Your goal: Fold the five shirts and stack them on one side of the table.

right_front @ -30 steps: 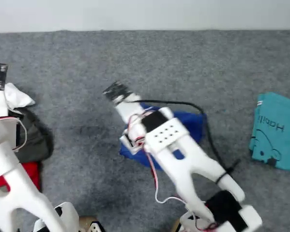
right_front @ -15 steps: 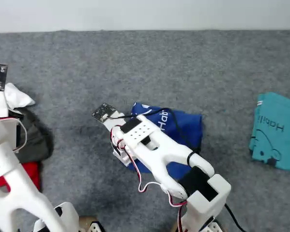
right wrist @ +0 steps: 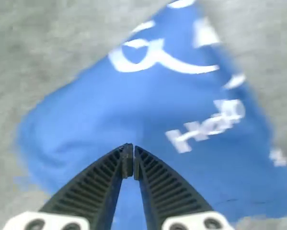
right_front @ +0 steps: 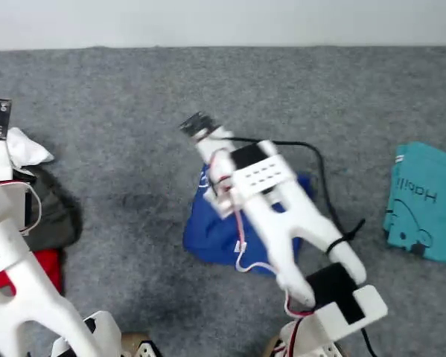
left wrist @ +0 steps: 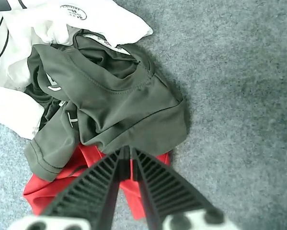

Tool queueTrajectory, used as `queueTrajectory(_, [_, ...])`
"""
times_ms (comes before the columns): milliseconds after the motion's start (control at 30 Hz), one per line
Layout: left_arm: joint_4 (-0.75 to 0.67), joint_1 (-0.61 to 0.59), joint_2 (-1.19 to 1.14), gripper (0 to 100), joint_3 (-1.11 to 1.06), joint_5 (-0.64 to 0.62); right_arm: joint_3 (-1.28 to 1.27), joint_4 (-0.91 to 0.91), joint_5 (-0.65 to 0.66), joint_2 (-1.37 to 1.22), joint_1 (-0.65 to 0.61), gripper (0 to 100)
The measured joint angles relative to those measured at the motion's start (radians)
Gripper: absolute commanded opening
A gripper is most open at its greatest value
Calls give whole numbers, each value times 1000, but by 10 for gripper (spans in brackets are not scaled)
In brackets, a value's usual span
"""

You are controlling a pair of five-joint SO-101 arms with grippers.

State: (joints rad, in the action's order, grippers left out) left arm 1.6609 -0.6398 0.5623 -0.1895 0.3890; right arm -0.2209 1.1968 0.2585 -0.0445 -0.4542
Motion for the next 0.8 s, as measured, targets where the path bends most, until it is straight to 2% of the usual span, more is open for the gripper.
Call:
queueTrajectory(133, [0, 0, 0, 14, 0, 0, 0, -166, 60, -20, 83, 9])
queueTrajectory(300, [0, 0, 0, 14, 0, 0, 6, -365, 141, -189, 75, 9])
queueTrajectory(400, [18, 0, 0, 14, 0, 0, 58, -402, 167, -310, 78, 9])
queueTrajectory(567, [38, 0, 0, 14, 0, 0, 187, -353, 172, -374, 86, 9])
queueTrajectory(800, [46, 0, 0, 14, 0, 0, 331, -86, 173, -348, 86, 9])
